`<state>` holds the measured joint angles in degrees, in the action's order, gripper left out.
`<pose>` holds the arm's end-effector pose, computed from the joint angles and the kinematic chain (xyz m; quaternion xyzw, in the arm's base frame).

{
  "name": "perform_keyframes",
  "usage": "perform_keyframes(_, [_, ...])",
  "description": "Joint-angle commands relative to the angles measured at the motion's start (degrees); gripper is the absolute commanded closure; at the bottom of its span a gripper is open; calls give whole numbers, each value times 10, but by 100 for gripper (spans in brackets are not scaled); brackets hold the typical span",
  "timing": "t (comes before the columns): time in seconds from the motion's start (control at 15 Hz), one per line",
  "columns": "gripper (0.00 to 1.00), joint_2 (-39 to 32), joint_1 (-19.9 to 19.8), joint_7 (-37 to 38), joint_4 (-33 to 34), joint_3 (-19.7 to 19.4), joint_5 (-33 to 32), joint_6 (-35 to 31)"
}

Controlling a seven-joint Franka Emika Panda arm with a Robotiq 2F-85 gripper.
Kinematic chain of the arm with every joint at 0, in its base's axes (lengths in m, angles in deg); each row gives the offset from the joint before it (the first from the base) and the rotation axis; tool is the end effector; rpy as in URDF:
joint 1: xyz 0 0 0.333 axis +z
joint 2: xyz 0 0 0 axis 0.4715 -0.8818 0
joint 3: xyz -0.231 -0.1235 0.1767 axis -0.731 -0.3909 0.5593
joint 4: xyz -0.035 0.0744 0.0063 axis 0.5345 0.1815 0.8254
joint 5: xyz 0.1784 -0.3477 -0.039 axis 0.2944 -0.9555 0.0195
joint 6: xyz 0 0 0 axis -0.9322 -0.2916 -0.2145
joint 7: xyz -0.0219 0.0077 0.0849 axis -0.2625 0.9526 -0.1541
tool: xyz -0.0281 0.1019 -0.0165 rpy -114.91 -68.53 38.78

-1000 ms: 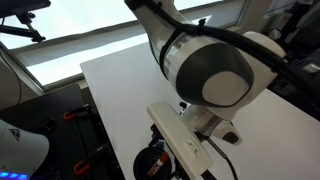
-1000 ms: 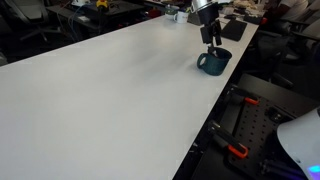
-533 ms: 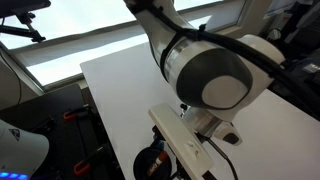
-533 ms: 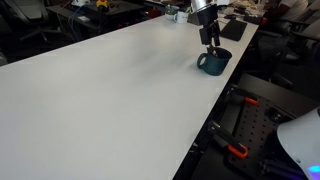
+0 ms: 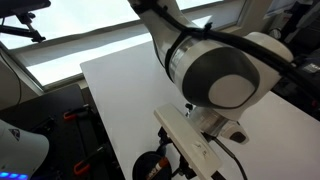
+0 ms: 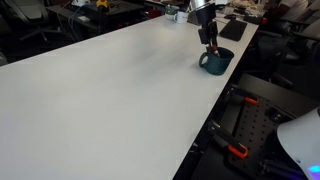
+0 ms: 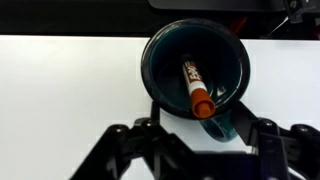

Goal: Take the marker out of the mug and place it to the left of the mug

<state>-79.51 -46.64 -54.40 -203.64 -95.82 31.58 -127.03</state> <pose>0.4371 -0.2643 0.1829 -0.9647 -0.0056 0.2631 0.0015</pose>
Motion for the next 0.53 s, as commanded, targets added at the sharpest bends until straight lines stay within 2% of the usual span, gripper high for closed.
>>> perform_keyframes(0.0, [59, -7, -4, -13, 11, 0, 2, -6])
perform_keyframes(0.07, [51, -8, -4, -12, 12, 0, 2, -6])
perform_keyframes(0.13, [56, -8, -4, -9, 14, -1, 2, -3])
perform_keyframes(0.2, [25, -9, -3, -9, 15, -1, 0, 0])
perform_keyframes(0.33, [25, -7, -3, -3, 15, -3, 1, 1])
perform_keyframes(0.47, [13, 5, -5, 1, 8, -5, 2, 3])
